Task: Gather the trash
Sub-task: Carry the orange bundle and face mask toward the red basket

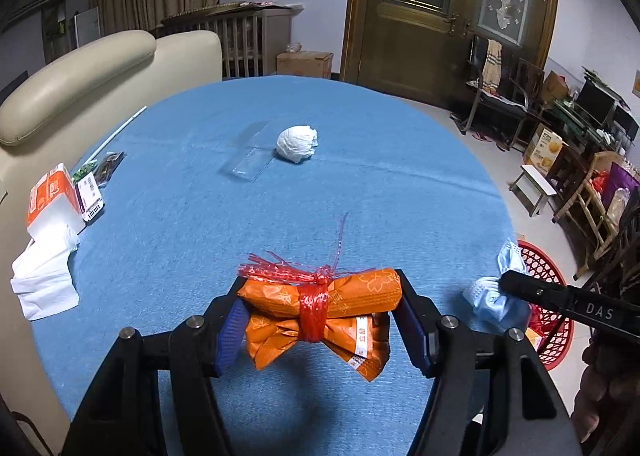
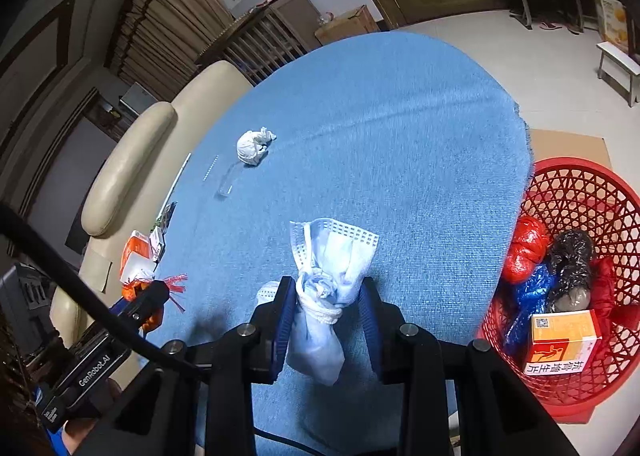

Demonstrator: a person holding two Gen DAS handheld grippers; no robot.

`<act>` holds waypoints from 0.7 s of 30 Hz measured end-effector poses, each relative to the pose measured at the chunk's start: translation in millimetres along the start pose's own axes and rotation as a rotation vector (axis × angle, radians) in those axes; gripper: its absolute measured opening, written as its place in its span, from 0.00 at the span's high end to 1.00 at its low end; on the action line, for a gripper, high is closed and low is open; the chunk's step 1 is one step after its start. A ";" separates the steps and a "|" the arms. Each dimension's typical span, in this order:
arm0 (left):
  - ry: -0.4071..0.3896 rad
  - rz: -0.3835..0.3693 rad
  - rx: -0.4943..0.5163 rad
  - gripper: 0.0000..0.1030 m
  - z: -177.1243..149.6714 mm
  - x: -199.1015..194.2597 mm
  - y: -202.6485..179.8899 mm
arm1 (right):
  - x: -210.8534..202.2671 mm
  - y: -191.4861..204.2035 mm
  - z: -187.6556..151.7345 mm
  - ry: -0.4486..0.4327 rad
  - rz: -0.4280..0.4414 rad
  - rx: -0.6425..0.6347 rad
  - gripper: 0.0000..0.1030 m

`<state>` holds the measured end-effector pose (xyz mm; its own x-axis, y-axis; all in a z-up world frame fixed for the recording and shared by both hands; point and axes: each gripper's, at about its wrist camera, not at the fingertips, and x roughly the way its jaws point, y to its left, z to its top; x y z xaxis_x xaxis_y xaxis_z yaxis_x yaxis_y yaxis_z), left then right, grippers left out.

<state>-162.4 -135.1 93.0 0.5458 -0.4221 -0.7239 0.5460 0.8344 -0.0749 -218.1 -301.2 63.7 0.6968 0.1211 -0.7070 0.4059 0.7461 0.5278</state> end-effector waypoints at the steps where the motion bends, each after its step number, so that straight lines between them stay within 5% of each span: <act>1: -0.002 -0.001 0.002 0.34 0.3 -0.9 -0.9 | -1.0 0.5 -0.2 -0.003 0.000 -0.003 0.67; 21: -0.019 -0.012 0.021 0.34 8.8 -0.7 -23.4 | -28.1 -13.1 -0.6 -0.066 -0.013 0.009 0.67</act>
<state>-169.9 -157.4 101.3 0.5510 -0.4390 -0.7097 0.5657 0.8217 -0.0692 -243.4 -314.0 76.4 0.7290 0.0674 -0.6811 0.4202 0.7415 0.5231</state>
